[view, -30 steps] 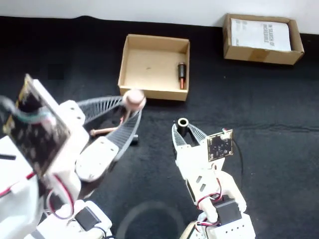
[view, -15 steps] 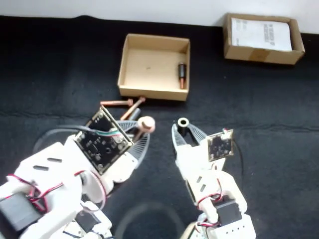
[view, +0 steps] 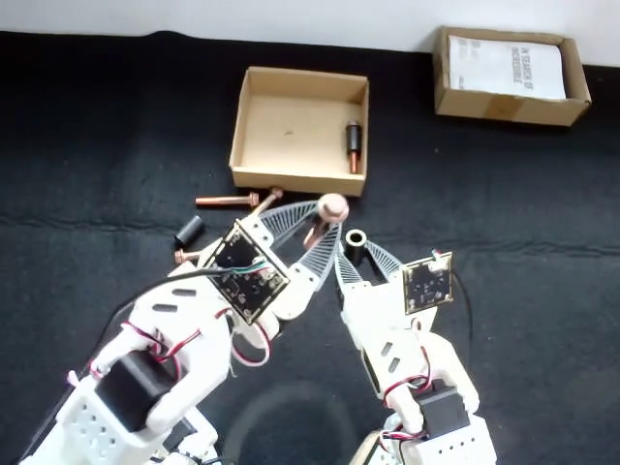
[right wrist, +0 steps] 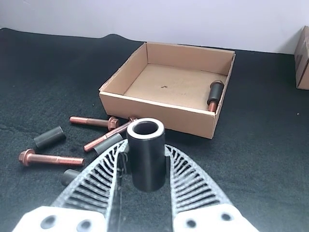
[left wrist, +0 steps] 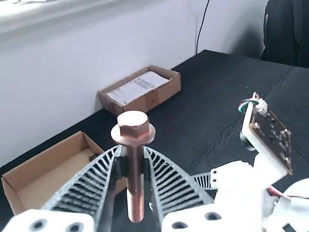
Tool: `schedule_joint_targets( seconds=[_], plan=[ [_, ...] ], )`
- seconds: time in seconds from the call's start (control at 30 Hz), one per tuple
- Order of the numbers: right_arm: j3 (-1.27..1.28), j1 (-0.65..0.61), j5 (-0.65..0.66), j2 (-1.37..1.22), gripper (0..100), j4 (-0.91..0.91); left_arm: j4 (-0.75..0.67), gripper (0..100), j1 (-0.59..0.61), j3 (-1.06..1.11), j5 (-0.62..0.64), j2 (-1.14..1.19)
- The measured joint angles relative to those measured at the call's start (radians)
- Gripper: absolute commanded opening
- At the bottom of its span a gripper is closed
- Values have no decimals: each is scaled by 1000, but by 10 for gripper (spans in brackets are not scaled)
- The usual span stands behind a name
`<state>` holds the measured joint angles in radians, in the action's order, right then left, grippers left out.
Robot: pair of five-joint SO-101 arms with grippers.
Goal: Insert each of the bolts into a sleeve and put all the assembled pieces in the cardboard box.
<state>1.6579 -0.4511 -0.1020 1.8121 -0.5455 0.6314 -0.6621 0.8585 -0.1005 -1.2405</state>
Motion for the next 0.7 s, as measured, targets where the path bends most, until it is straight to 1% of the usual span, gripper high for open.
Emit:
schedule_joint_targets(
  seconds=[0.17,0.37,0.43,0.5,0.6,0.7],
  plan=[
    [0,0,0,0,6,0,-244,8,0,138,0,-3],
    [0,0,0,0,6,0,-463,8,0,339,0,-3],
    [0,0,0,0,6,12,-497,8,0,381,14,-3],
    [0,0,0,0,6,43,-509,8,6,396,64,-2],
    [0,0,0,0,6,104,-523,8,61,397,173,3],
    [0,0,0,0,6,120,-540,8,110,370,242,58]
  ],
)
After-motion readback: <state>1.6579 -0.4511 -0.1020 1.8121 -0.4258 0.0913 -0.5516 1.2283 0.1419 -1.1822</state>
